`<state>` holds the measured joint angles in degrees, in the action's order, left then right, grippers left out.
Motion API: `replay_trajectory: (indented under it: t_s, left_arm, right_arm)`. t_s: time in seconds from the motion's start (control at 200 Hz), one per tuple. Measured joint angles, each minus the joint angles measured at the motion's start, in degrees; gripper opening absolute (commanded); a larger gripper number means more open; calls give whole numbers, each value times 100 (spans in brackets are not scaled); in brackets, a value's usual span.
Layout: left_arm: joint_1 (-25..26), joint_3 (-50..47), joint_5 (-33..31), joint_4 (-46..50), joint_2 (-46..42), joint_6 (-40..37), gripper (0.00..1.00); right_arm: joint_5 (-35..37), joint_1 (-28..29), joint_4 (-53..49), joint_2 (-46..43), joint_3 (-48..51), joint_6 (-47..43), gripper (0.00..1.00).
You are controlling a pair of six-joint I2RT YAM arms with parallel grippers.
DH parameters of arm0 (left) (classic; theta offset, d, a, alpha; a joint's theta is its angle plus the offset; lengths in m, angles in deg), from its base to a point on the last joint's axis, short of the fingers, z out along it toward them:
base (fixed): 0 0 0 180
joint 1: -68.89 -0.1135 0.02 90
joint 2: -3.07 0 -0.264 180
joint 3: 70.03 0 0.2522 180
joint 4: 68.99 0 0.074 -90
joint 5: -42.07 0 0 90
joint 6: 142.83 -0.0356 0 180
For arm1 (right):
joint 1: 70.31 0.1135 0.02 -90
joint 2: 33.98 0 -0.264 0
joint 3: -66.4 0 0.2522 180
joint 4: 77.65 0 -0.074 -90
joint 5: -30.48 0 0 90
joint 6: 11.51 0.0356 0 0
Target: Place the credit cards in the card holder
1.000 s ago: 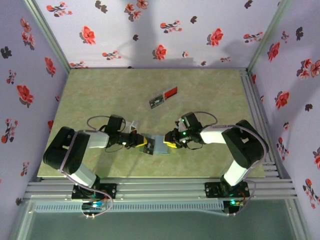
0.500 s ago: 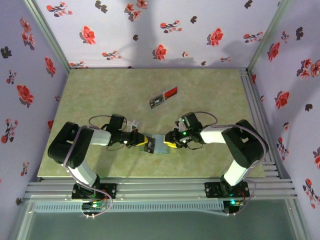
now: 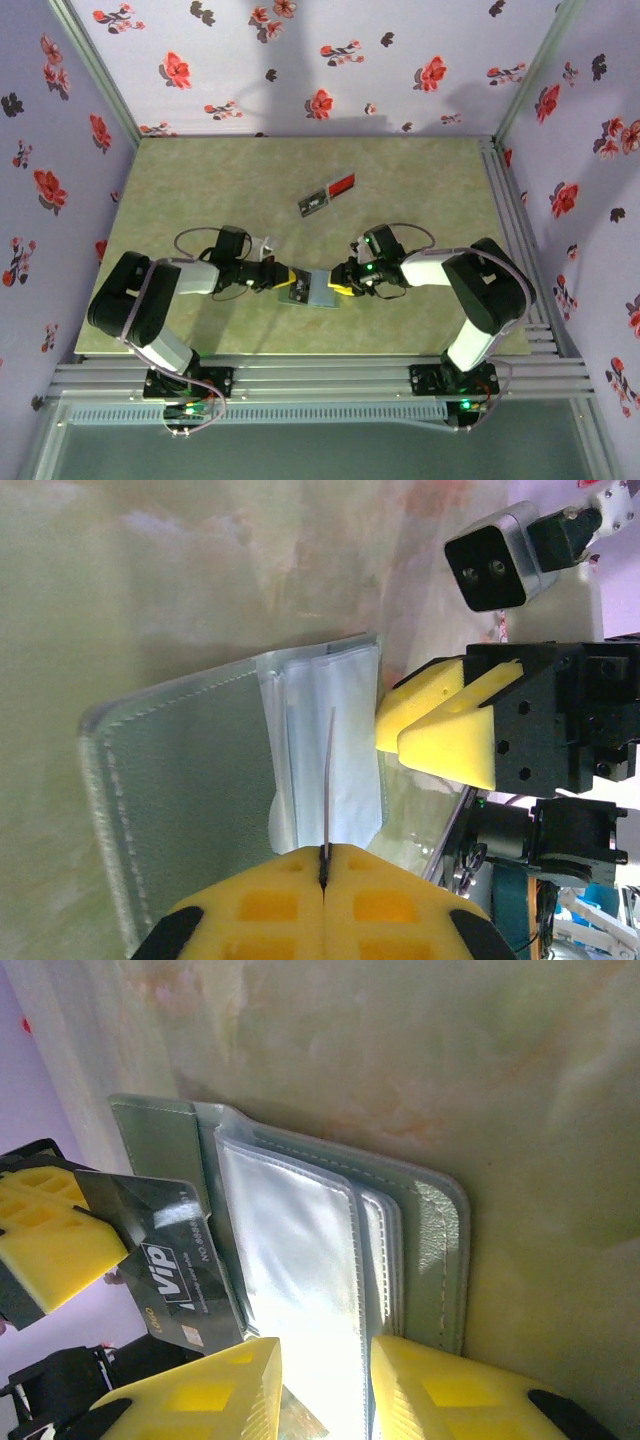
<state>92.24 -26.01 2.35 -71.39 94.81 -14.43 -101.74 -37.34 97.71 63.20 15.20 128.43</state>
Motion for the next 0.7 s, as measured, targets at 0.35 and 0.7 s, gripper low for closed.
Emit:
replay_trajectory:
  t_s: [0.35, 0.7]
  left_arm:
    - [0, 2, -142, 188, 20, -92, 0]
    - [0, 103, -96, 105, 306, -33, 0]
  right_arm:
    - [-24, -7, 4, 22, 0, -50, 30]
    - [-273, -79, 149, 146, 0, -90, 29]
